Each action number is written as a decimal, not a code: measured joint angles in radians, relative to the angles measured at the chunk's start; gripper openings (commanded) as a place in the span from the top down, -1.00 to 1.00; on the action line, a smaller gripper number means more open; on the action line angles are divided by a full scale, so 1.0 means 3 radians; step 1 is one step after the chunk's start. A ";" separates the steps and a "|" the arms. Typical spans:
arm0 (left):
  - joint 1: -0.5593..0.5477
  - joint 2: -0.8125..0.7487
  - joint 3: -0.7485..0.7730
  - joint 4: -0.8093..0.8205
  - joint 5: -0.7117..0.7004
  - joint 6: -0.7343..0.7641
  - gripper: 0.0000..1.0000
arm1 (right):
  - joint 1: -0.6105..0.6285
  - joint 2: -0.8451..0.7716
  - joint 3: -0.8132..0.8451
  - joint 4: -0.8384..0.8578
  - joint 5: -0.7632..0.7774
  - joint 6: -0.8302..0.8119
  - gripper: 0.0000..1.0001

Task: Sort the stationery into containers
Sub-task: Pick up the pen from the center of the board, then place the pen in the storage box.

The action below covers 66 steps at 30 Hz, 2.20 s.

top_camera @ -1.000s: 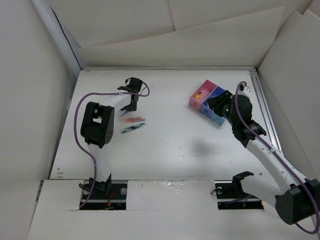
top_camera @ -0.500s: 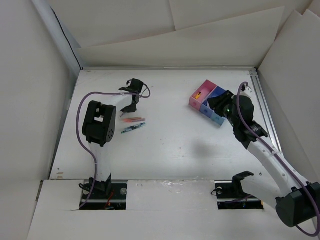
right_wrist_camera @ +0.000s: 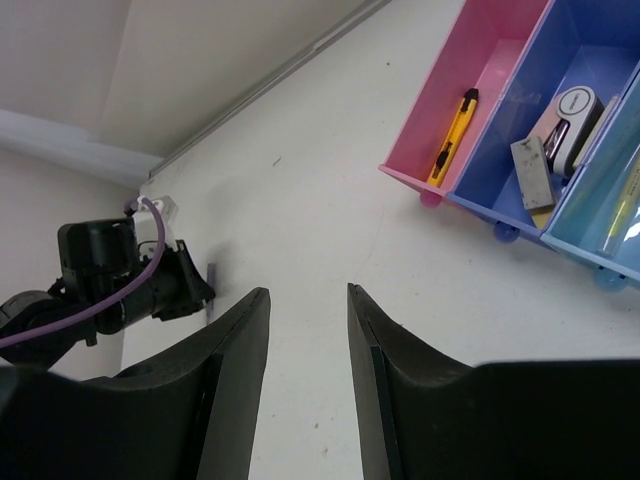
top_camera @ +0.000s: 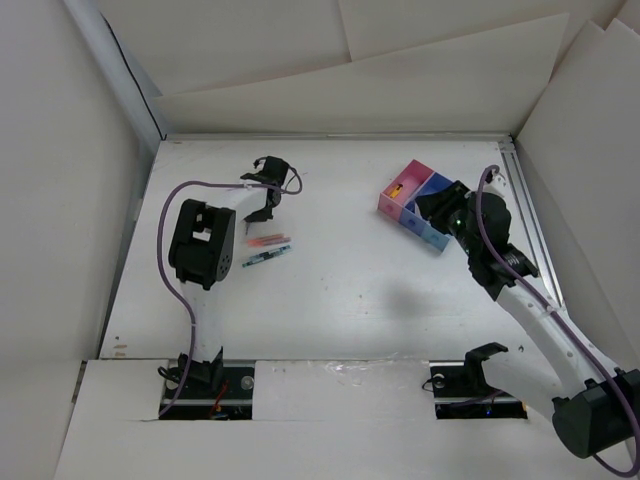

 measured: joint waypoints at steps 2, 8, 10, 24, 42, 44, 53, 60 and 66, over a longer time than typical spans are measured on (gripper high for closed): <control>0.0000 0.0013 0.0015 -0.0001 -0.0034 0.0018 0.97 | 0.0000 0.0000 0.0000 0.0000 -0.0003 0.0000 0.14; 0.0000 0.0029 0.0069 -0.0024 -0.0055 0.0019 1.00 | 0.0000 0.0000 0.0000 0.0000 -0.0018 0.0000 0.14; 0.0000 0.0029 0.0112 -0.0042 -0.0057 0.0019 1.00 | 0.0000 0.0000 0.0000 0.0000 -0.0028 0.0000 0.14; -0.0029 -0.0395 0.0240 -0.0114 0.0337 -0.0070 1.00 | 0.0000 0.0159 0.0001 0.0003 -0.0309 -0.0051 -0.24; -0.0974 -0.1771 -0.1475 0.1754 0.2478 -0.1082 1.00 | 0.0010 0.0092 0.0001 0.0061 -0.1303 -0.0155 -0.45; -0.1078 -0.1662 -0.1493 0.1905 0.2589 -0.1137 1.00 | 0.0041 0.0067 0.0001 0.0081 -0.1359 -0.0150 -0.47; -0.1409 -0.1488 -0.1493 0.2591 0.3084 -0.1333 1.00 | 0.0090 0.0086 0.0001 0.0089 -0.1277 -0.0146 -0.47; -0.1429 -0.1486 -0.1553 0.2991 0.3288 -0.1446 1.00 | 0.0090 0.0197 0.0001 -0.0032 -0.0830 -0.0146 -0.34; -0.1427 -0.1486 -0.1616 0.3087 0.3401 -0.1467 1.00 | 0.0090 0.0332 0.0001 -0.0029 -0.0746 -0.0136 -0.10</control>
